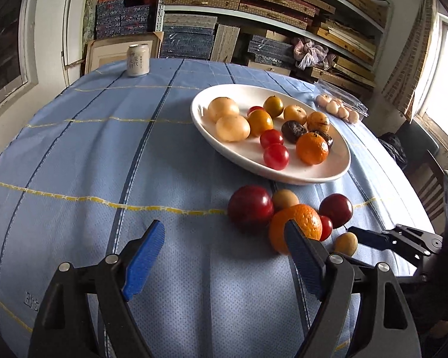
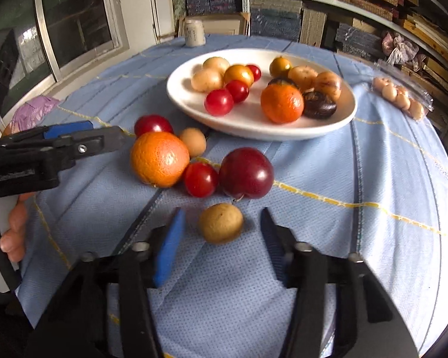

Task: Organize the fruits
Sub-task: 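Move both grippers back toward the remaining fruit pile, then grasp the orange with the left gripper while the right gripper grasps a small tan-brown fruit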

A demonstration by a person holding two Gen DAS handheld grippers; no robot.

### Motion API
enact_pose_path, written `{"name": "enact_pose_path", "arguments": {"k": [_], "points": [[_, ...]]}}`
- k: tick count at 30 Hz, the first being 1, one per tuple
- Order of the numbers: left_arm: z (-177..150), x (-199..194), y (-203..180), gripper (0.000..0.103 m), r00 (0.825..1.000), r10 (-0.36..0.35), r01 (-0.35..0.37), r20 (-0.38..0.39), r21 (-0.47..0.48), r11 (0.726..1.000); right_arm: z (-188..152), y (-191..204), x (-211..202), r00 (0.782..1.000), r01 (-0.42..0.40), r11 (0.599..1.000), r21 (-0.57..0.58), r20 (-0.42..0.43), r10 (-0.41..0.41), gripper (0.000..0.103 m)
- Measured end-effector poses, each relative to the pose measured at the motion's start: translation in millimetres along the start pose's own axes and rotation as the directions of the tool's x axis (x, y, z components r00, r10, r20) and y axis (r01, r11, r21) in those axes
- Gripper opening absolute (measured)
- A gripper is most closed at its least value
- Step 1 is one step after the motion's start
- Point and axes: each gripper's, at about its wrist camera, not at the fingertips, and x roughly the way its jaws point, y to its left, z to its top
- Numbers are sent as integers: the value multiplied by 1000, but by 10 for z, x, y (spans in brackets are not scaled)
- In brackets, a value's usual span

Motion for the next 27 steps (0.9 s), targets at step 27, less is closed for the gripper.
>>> {"name": "enact_pose_path", "arguments": {"k": [27], "points": [[-65,264,-640,50,998,54,-49,-27,167,985,-27,-371,-191,990,-110,984,137,109,95,30]]}}
